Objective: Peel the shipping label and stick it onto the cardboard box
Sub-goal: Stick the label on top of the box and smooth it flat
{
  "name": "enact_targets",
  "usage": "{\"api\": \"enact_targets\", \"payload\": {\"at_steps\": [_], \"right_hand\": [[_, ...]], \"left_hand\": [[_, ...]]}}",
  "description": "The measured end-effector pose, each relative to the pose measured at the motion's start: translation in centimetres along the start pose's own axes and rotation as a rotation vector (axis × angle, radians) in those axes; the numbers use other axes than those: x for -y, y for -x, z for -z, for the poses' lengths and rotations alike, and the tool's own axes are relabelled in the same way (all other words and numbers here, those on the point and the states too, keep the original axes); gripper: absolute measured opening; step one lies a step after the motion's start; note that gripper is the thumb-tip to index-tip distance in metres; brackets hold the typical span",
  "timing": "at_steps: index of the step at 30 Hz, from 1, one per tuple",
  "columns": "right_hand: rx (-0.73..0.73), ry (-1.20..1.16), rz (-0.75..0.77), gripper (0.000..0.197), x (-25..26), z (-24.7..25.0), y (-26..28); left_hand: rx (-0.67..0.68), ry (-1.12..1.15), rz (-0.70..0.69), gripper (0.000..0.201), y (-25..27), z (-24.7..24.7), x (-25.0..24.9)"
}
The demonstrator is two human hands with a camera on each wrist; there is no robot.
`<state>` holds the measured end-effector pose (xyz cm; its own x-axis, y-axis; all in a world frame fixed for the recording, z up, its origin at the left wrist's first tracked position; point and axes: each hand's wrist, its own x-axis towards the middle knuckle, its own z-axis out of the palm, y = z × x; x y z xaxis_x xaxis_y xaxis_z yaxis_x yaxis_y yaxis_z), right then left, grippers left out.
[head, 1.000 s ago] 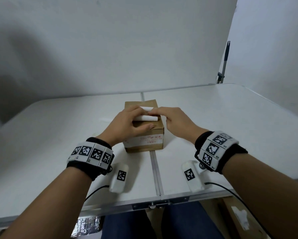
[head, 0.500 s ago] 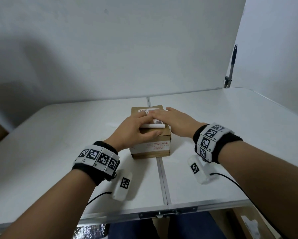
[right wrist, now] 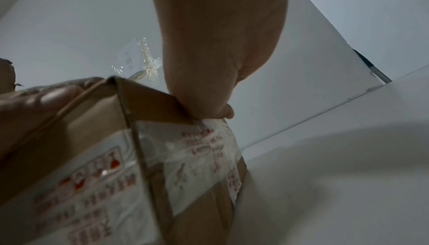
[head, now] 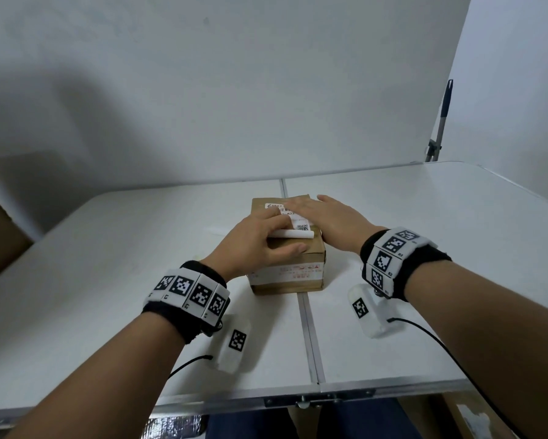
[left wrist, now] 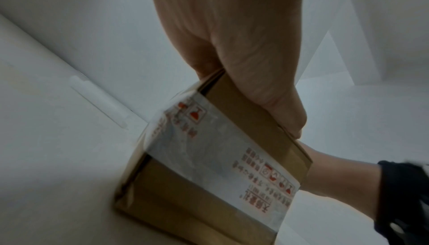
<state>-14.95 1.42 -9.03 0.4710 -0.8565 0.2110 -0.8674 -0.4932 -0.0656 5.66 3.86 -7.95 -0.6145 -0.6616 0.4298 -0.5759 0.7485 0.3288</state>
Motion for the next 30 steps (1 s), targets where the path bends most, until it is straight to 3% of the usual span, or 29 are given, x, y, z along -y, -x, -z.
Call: {"api": "enact_targets", "payload": {"at_steps": [5, 10, 16, 21, 25, 30], "right_hand": [[-0.001, 0.007, -0.056, 0.083, 0.5, 1.0, 1.9], [0.005, 0.016, -0.092, 0.081, 1.3, 1.4, 3.3], [-0.070, 0.036, -0.263, 0.058, 3.2, 3.2, 4.2], [-0.039, -0.244, -0.091, 0.031, 5.0, 3.2, 3.6], [-0.004, -0.425, -0.119, 0.046, 5.3, 2.7, 3.2], [0.095, -0.399, -0.129, 0.065, 4.5, 2.1, 1.1]], "left_hand": [[0.014, -0.025, -0.006, 0.036, 0.0, 0.1, -0.2], [0.104, -0.010, -0.031, 0.047, 0.3, 1.0, -0.1], [0.076, 0.112, -0.019, 0.038, 1.3, 1.6, 0.0], [0.049, 0.182, -0.017, 0.021, 1.7, 1.3, 0.0], [0.046, 0.201, 0.001, 0.030, 1.7, 1.3, 0.2], [0.054, 0.168, 0.000, 0.036, 1.6, 1.1, 0.3]]}}
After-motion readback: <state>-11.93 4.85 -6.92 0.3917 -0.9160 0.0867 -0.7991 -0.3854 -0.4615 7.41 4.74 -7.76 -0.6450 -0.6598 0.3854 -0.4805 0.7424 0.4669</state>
